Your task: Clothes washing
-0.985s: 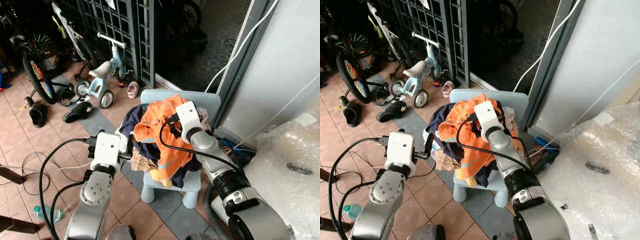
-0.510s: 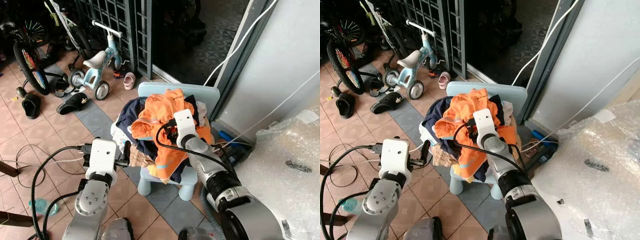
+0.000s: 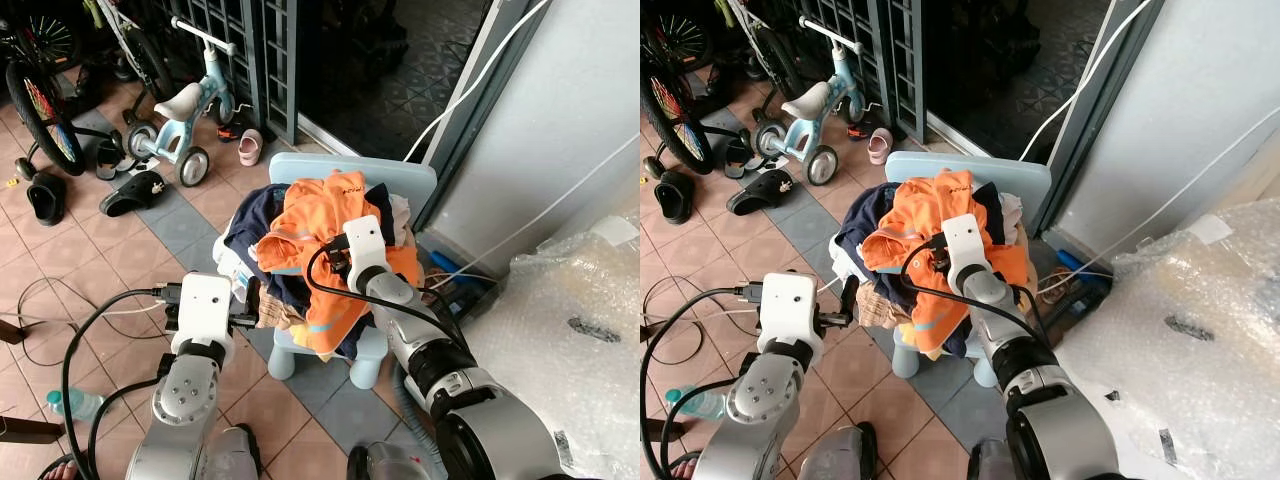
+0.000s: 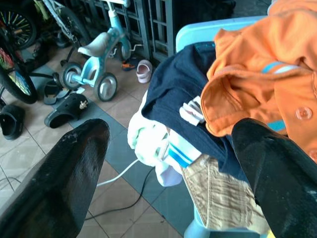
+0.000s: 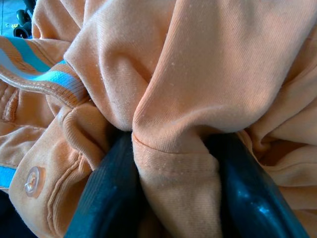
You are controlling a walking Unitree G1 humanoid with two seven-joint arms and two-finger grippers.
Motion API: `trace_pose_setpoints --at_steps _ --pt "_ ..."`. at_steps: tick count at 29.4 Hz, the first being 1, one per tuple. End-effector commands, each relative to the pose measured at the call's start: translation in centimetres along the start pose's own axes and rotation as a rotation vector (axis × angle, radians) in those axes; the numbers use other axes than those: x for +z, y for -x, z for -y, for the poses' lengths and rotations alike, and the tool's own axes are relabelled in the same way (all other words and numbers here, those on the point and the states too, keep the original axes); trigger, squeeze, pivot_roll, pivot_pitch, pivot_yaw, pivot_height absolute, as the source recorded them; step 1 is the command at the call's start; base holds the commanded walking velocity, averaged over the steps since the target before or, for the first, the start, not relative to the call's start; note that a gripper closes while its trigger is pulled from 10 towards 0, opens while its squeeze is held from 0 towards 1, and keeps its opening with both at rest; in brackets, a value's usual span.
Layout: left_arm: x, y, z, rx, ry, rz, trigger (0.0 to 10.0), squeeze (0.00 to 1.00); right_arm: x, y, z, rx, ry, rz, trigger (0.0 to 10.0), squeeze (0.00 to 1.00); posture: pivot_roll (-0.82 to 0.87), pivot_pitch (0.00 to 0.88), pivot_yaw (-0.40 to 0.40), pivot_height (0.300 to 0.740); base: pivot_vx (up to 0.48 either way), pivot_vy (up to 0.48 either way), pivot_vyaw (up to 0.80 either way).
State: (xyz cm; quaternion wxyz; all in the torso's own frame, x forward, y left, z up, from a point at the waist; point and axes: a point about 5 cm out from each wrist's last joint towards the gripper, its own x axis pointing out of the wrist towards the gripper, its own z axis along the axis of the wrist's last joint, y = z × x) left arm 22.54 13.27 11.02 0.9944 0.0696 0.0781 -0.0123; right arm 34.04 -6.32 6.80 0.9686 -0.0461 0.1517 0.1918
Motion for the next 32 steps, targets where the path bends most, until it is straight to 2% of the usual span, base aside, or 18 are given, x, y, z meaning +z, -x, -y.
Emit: trace_pose_setpoints --at_steps 1,4,6,8,12,13,14,16,18,22,23,24,27,32 --pt "-0.1 -0.3 -0.3 0.016 -0.003 -0.006 10.0 0.0 -1.2 0.1 -0.3 0.017 -0.012 -0.063 0.0 0.0 0.06 0.169 -0.056 0.74 0.0 0.0 0.0" --pt "-0.1 -0.8 -0.4 0.021 0.001 -0.01 10.0 0.0 -0.6 -0.1 -0.7 0.053 -0.005 -0.036 0.0 0.0 0.06 0.154 -0.058 0.74 0.0 0.0 0.0" --pt "0.0 -1.2 -0.6 0.039 -0.006 -0.004 10.0 0.0 -0.1 -0.1 -1.5 0.132 0.009 0.004 0.0 0.0 0.06 0.137 -0.056 0.74 0.0 0.0 0.0" --pt "-0.1 -1.5 -0.8 0.05 0.006 -0.002 10.0 0.0 0.3 0.1 -1.7 0.17 0.031 0.045 0.0 0.0 0.04 0.119 -0.052 0.74 0.0 0.0 0.0" --pt "-0.2 -2.3 -0.4 0.033 0.008 0.006 10.0 0.0 1.0 1.0 -0.8 0.224 0.07 0.133 0.0 0.0 0.02 0.064 -0.029 0.74 0.0 0.0 0.0" --pt "-0.1 -2.4 -0.4 0.046 -0.02 0.014 10.0 0.0 1.2 1.4 -0.5 0.232 0.077 0.154 0.0 0.0 0.01 0.058 -0.025 0.74 0.0 0.0 0.0" --pt "0.0 -3.0 -1.0 0.102 -0.087 0.025 10.0 0.0 1.5 1.9 0.3 0.236 0.091 0.18 0.0 0.0 -0.01 0.048 -0.005 0.74 0.0 0.0 0.0" --pt "-0.3 -3.6 -1.5 0.15 -0.099 0.013 10.0 0.0 2.1 2.9 1.2 0.233 0.089 0.231 0.0 0.0 -0.02 0.026 0.0 0.74 0.0 0.0 0.0" --pt "-0.2 -4.2 -1.8 0.134 -0.07 0.021 10.0 0.0 3.1 4.3 2.5 0.193 0.067 0.287 0.0 0.0 -0.04 0.0 0.002 0.74 0.0 0.0 0.0" --pt "-0.4 -4.5 -2.0 0.124 -0.061 0.032 10.0 0.0 3.6 6.4 3.6 0.109 0.03 0.355 0.0 0.0 -0.04 0.0 0.008 0.74 0.0 0.0 0.0" --pt "-0.7 -4.5 -1.8 0.121 -0.054 0.024 10.0 0.0 3.5 7.5 3.9 0.019 -0.025 0.39 0.0 0.0 -0.04 0.0 0.024 0.74 0.0 0.0 0.0" --pt "-0.8 -4.5 -1.6 0.117 -0.049 0.02 10.0 0.0 3.3 8.2 3.9 -0.03 -0.049 0.407 0.0 0.0 -0.05 0.0 0.036 0.74 0.0 0.0 0.0" --pt "-1.0 -4.4 -0.9 0.096 -0.041 0.018 10.0 0.0 2.8 9.4 3.2 -0.108 -0.047 0.437 0.0 0.0 -0.05 0.0 0.066 0.74 0.0 0.0 0.0" --pt "-0.3 -5.0 -0.6 0.075 -0.047 0.043 10.0 0.0 3.2 9.7 2.5 -0.127 -0.089 0.47 0.0 0.0 -0.05 0.0 0.069 0.74 0.0 0.0 0.0"
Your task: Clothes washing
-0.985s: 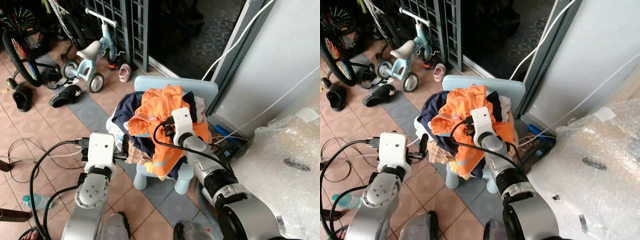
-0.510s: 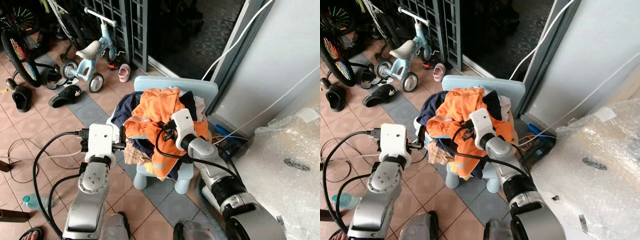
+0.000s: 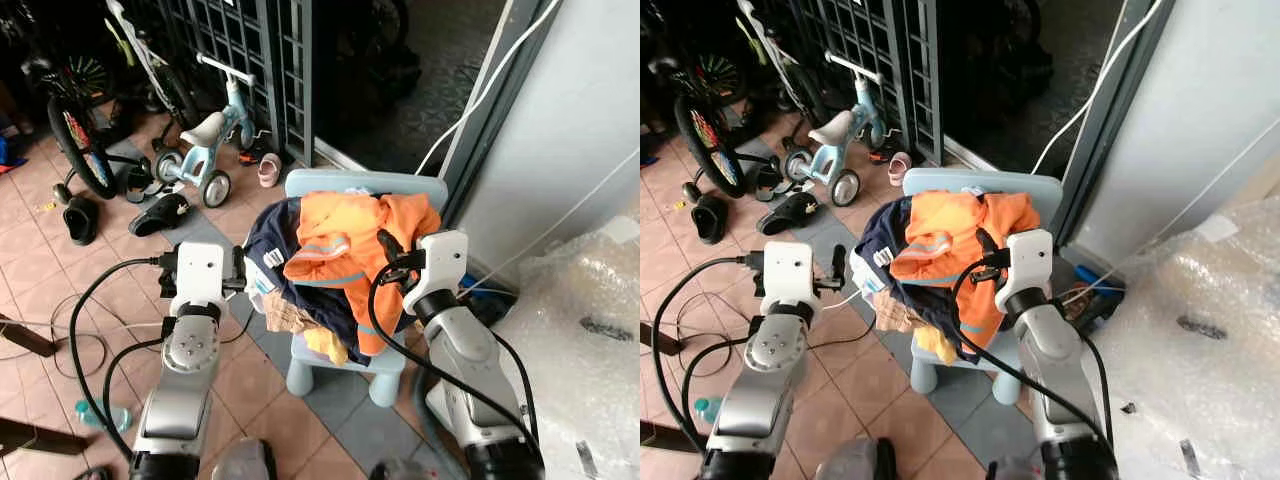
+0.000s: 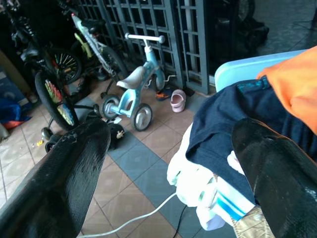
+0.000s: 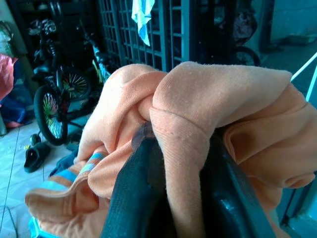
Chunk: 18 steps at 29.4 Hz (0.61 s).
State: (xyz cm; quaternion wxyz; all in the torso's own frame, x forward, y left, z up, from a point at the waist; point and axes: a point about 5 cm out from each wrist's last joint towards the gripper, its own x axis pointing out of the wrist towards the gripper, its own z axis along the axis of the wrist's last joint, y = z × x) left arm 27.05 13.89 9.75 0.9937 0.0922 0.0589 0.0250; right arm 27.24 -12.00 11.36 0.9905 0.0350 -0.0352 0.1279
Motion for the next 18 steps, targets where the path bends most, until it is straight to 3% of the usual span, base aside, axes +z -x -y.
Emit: trace_pose_setpoints --at_steps 1,15,17,18 --pt "0.6 -0.7 -0.2 0.0 -0.004 0.02 10.0 0.0 1.8 -0.3 -0.8 0.016 0.018 0.079 0.0 0.0 -0.06 0.0 0.066 0.74 0.0 0.0 0.0" --pt "-0.2 -0.6 0.2 -0.021 0.015 0.003 10.0 0.0 2.0 -1.4 -0.7 -0.004 0.033 0.069 0.0 0.0 -0.04 0.0 0.043 0.74 0.0 0.0 0.0" --pt "-0.2 -0.7 0.3 -0.023 0.015 0.005 10.0 0.0 2.0 -1.5 -0.8 -0.005 0.033 0.067 0.4 0.0 -0.04 0.0 0.045 0.74 0.0 0.0 0.0" --pt "-0.1 -0.8 0.4 -0.026 0.017 0.007 10.0 0.0 1.9 -1.6 -0.8 -0.006 0.037 0.065 10.0 0.0 -0.04 0.0 0.049 0.74 0.0 0.0 0.0"
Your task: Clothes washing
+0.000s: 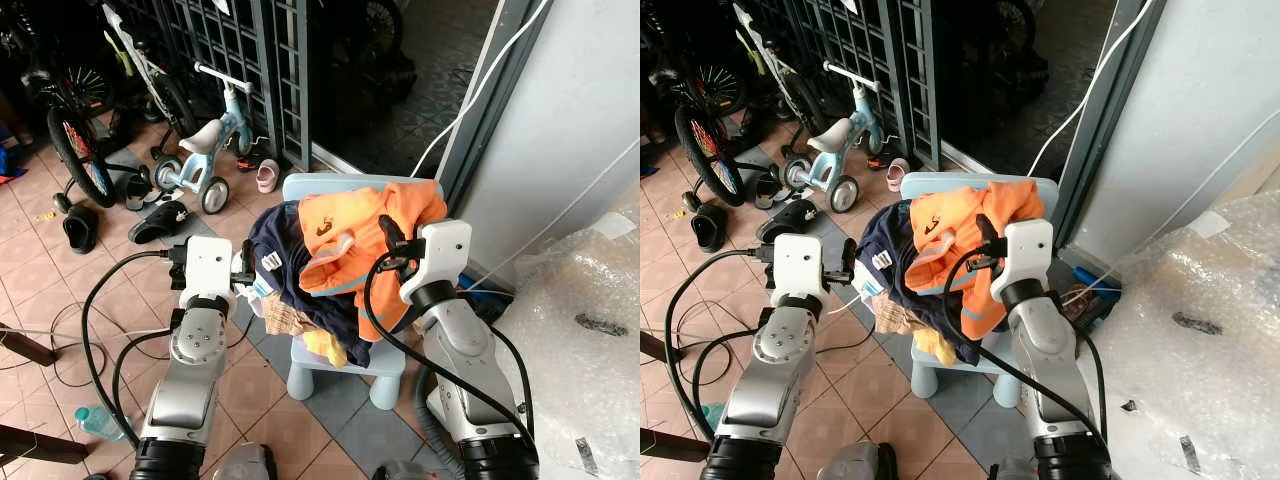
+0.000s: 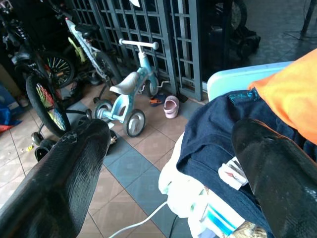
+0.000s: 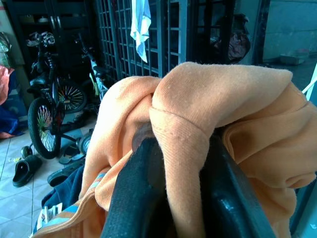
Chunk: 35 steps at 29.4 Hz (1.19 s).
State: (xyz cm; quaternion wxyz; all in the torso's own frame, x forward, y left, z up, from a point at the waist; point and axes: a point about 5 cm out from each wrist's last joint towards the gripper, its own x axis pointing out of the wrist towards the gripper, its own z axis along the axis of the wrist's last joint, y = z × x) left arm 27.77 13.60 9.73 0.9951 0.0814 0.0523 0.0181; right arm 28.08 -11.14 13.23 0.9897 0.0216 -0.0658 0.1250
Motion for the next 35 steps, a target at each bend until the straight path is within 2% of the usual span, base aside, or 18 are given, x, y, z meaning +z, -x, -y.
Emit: trace_pose_setpoints --at_steps 1,14,24,29,35 --pt "-0.1 -0.1 0.1 -0.013 -0.004 -0.006 10.0 0.0 0.1 -0.5 -0.1 -0.004 0.004 0.006 10.0 0.0 -0.04 0.0 0.049 0.74 0.0 0.0 0.0" --pt "0.2 -0.4 0.1 -0.024 -0.001 0.006 10.0 0.0 0.3 -1.4 0.8 -0.051 -0.001 0.008 10.0 0.0 -0.04 0.0 0.063 0.74 -0.302 0.0 0.0" --pt "0.1 -0.2 0.3 -0.032 -0.001 0.004 10.0 0.0 0.2 -1.5 0.4 -0.046 -0.004 0.002 10.0 0.0 -0.04 0.0 0.065 0.74 -0.335 0.0 0.0" --pt "0.2 -0.2 0.3 -0.035 0.002 0.009 10.0 0.0 0.2 -1.6 0.6 -0.054 -0.004 -0.003 10.0 0.0 -0.04 0.0 0.066 0.74 -0.288 0.0 -0.73" --pt "0.6 -0.2 0.4 -0.054 0.026 0.032 10.0 0.0 0.2 -1.6 0.6 -0.063 -0.002 0.0 10.0 0.0 -0.04 0.0 0.066 0.74 0.0 0.0 -0.77"
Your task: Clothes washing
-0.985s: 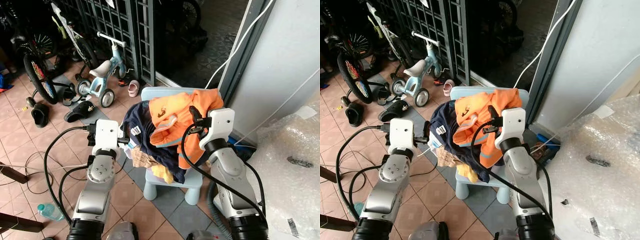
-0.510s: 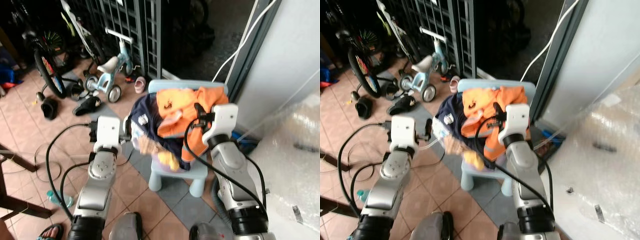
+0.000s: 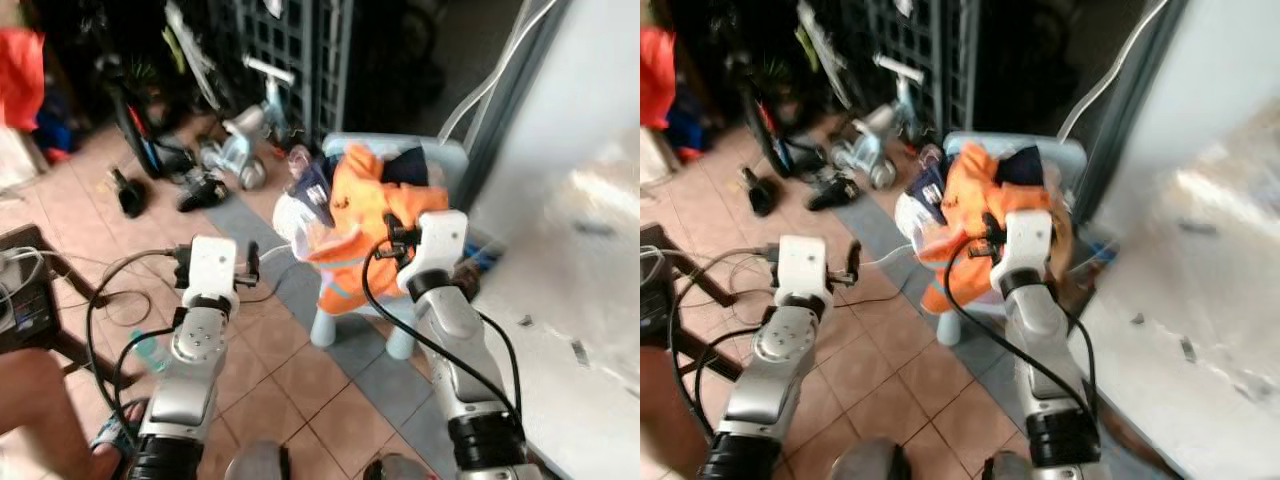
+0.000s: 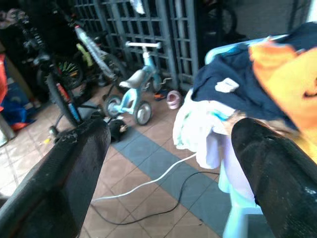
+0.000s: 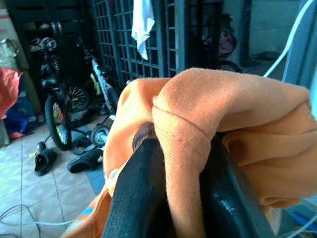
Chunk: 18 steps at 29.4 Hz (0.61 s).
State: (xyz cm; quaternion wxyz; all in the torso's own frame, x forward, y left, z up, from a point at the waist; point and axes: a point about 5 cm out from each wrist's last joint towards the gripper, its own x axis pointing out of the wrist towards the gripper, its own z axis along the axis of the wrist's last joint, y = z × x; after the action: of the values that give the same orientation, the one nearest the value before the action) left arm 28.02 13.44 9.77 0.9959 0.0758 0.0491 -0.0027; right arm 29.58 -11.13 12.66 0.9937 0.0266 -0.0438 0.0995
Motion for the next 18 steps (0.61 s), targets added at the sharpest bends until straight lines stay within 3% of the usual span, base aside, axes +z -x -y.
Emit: trace_pose_setpoints --at_steps 1,5,11,16,18 --pt "0.52 0.06 0.28 -0.016 0.02 0.024 10.0 0.0 0.96 -0.22 0.21 -0.009 0.006 0.044 10.0 0.0 -0.04 0.0 0.065 0.74 0.0 0.0 -0.77" --pt "0.57 0.2 0.42 -0.046 0.046 0.025 10.0 0.0 1.06 -0.14 0.13 -0.003 0.006 0.054 10.0 0.0 -0.04 0.0 0.065 0.74 0.0 0.0 -0.74" --pt "0.69 0.16 0.33 -0.053 0.062 0.029 10.0 0.0 1.38 -0.12 0.23 -0.002 0.003 0.071 10.0 0.0 -0.04 0.0 0.063 0.74 0.0 0.0 0.0" --pt "0.83 -0.41 0.68 -0.015 0.09 0.045 10.0 0.0 1.21 -0.54 0.63 0.029 0.03 0.049 10.0 0.0 -0.03 0.0 -0.04 0.74 0.0 0.0 0.0" --pt "0.87 -0.44 0.7 -0.012 0.092 0.047 10.0 0.0 1.24 -0.61 0.62 0.034 0.032 0.048 10.0 0.0 -0.03 0.0 -0.04 0.74 0.0 0.0 0.0"
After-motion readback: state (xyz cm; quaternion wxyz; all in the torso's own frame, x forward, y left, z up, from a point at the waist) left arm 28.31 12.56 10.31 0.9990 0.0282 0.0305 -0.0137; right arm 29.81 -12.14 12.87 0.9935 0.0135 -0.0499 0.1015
